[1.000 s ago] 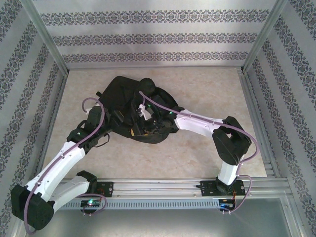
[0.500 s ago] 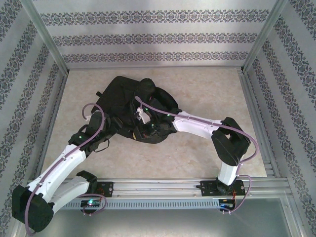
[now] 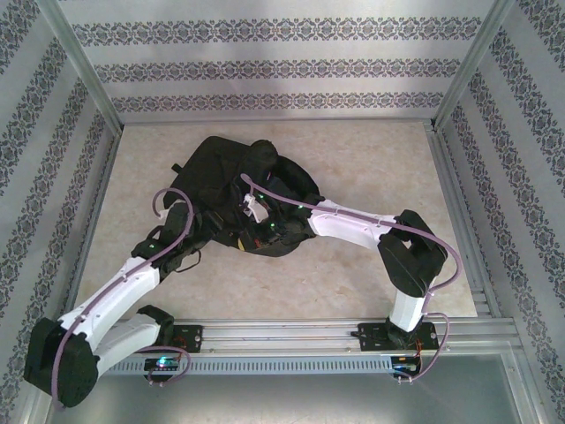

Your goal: Pack the student bag

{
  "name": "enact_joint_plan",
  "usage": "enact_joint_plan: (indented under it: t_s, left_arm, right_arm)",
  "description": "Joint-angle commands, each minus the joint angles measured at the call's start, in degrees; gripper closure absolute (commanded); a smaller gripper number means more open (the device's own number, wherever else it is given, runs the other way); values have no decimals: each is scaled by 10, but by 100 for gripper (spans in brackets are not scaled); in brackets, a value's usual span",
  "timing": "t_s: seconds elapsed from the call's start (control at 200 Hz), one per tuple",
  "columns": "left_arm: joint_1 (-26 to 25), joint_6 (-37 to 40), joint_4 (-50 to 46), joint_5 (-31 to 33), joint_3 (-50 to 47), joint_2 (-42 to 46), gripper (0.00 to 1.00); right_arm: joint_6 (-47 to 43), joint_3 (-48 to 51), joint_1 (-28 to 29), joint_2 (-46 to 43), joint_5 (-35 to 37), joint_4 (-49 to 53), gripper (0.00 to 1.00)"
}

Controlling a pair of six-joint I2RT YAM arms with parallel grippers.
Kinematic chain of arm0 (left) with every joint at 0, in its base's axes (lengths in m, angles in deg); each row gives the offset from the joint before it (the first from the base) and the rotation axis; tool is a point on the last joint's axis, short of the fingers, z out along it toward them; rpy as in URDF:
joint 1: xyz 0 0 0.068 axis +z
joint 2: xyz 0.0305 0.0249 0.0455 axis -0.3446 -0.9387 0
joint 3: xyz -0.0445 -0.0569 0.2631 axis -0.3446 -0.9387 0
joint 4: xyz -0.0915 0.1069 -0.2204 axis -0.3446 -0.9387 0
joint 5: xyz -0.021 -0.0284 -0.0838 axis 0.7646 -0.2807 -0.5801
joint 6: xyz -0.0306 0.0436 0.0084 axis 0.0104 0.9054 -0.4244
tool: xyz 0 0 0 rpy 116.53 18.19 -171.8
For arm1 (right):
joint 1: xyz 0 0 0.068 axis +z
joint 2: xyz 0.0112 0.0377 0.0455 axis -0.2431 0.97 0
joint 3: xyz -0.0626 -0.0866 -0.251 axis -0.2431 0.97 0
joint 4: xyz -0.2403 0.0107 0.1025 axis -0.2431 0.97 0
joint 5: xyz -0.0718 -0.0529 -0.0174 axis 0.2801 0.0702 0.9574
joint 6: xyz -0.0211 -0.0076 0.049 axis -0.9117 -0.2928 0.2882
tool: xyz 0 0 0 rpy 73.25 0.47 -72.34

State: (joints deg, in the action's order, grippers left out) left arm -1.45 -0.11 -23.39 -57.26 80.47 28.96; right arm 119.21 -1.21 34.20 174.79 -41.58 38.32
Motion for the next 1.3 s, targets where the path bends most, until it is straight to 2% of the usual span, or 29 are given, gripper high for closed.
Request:
enact_joint_plan:
  t_s: [0.0,0.13,0.435,0.55,1.019,1.294]
  left_arm:
    - [8,-6,68,19,-2,-24,33]
    - [8,-7,92,41,3,-56,41]
    - [10,-19,87,93,8,-84,89]
    - [13,-19,85,97,8,-81,100]
    - [24,-26,67,99,19,-80,100]
    - [31,-20,54,104,21,-70,100]
  right_arm:
    - [-1,-3,8,-11,-5,-5,100]
    - [-3,-2,7,-16,6,0,100]
    - [7,31,-4,-48,38,-6,100]
    - [8,52,-12,-67,49,-13,100]
    - [23,167,-33,-171,117,-80,100]
    - [25,214,-72,-219,114,-73,100]
